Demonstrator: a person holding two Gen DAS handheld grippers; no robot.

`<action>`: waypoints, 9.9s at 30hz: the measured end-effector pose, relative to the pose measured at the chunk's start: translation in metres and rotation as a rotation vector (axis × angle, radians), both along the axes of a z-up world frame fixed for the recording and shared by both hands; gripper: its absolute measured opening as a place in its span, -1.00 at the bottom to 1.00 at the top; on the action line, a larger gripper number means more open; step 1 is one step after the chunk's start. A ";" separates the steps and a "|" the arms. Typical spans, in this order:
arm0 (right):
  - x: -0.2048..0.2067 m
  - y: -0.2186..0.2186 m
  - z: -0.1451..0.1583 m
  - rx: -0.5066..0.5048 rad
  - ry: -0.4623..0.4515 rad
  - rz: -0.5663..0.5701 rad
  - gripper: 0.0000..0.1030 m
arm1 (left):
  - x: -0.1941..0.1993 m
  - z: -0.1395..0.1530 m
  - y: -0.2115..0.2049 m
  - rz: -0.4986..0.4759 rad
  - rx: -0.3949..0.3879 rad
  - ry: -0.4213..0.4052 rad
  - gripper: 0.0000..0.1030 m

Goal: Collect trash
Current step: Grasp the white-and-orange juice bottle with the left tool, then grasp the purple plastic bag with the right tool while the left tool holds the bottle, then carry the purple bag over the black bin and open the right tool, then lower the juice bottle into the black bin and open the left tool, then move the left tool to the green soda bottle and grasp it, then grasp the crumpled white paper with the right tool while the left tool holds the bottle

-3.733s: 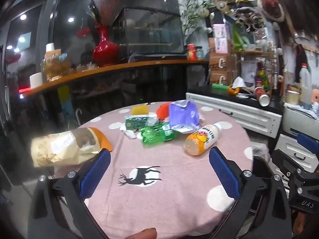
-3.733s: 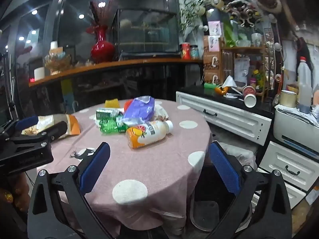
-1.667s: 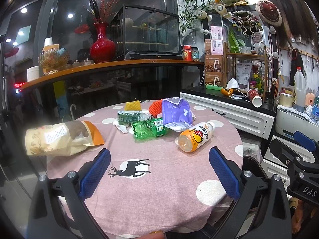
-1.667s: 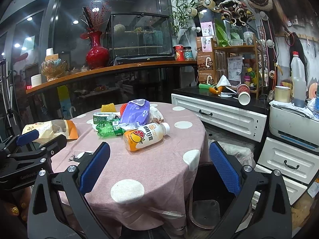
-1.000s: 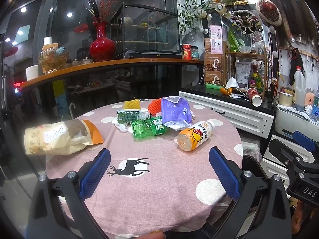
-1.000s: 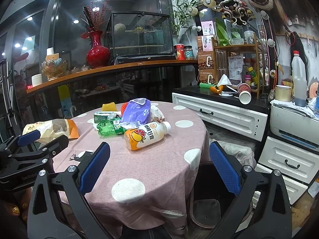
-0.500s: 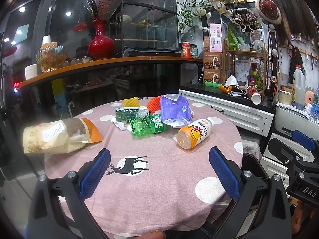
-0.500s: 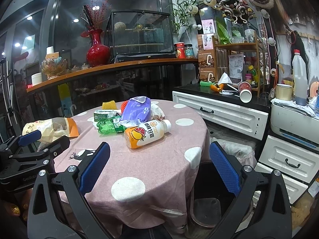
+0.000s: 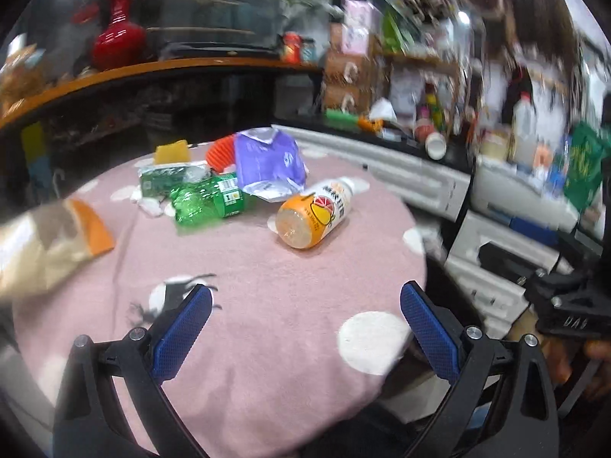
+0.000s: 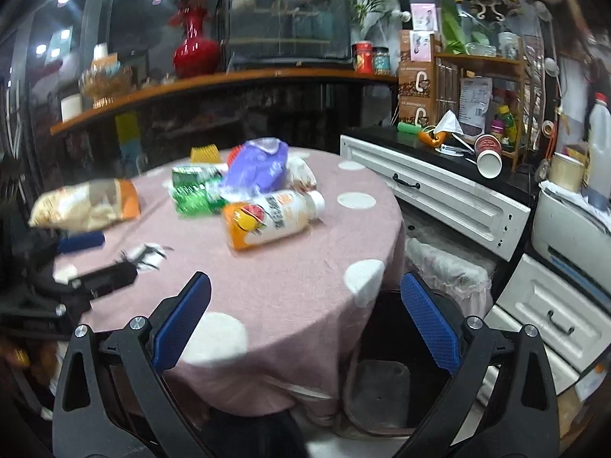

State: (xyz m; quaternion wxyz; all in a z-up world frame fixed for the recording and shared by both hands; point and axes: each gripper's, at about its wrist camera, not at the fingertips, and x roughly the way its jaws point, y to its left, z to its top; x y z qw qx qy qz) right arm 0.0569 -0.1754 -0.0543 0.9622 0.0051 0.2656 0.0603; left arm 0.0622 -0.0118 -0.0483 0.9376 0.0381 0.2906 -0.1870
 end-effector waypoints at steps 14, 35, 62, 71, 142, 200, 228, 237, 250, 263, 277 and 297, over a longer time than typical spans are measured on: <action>0.030 -0.041 -0.030 0.056 0.106 -0.081 0.91 | 0.138 0.001 -0.097 -0.398 0.412 0.115 0.81; 0.045 -0.049 -0.044 0.081 0.181 -0.081 0.91 | 0.210 -0.045 -0.132 -0.425 0.511 0.353 0.19; 0.150 0.031 -0.025 0.071 0.211 0.308 0.91 | 0.096 0.029 0.016 -0.030 -0.001 0.048 0.18; 0.249 0.059 -0.048 0.133 0.355 0.426 0.91 | 0.074 0.019 0.042 0.027 -0.046 0.023 0.18; 0.080 -0.201 -0.131 0.008 0.451 -0.240 -0.84 | 0.034 0.004 -0.132 -0.398 -0.143 0.085 0.18; 0.038 -0.253 -0.121 0.075 0.312 -0.557 0.38 | 0.115 -0.173 -0.300 -0.444 0.192 0.511 0.18; 0.029 -0.268 -0.107 0.101 0.264 -0.615 0.69 | 0.075 -0.120 -0.278 -0.471 0.169 0.373 0.80; 0.037 -0.242 -0.092 0.088 0.242 -0.537 0.75 | 0.047 -0.057 -0.227 -0.482 0.054 0.283 0.87; 0.058 -0.157 -0.049 0.067 0.162 -0.278 0.81 | 0.035 -0.009 -0.143 -0.428 -0.023 0.167 0.89; 0.090 -0.059 -0.033 0.077 0.190 0.006 0.81 | 0.062 -0.030 -0.019 -0.166 -0.008 0.201 0.89; 0.113 -0.016 -0.043 0.047 0.254 0.114 0.81 | 0.156 -0.002 0.021 -0.309 0.254 0.164 0.84; 0.139 -0.025 -0.066 0.075 0.348 0.088 0.81 | 0.256 -0.054 -0.015 -0.466 0.523 0.341 0.33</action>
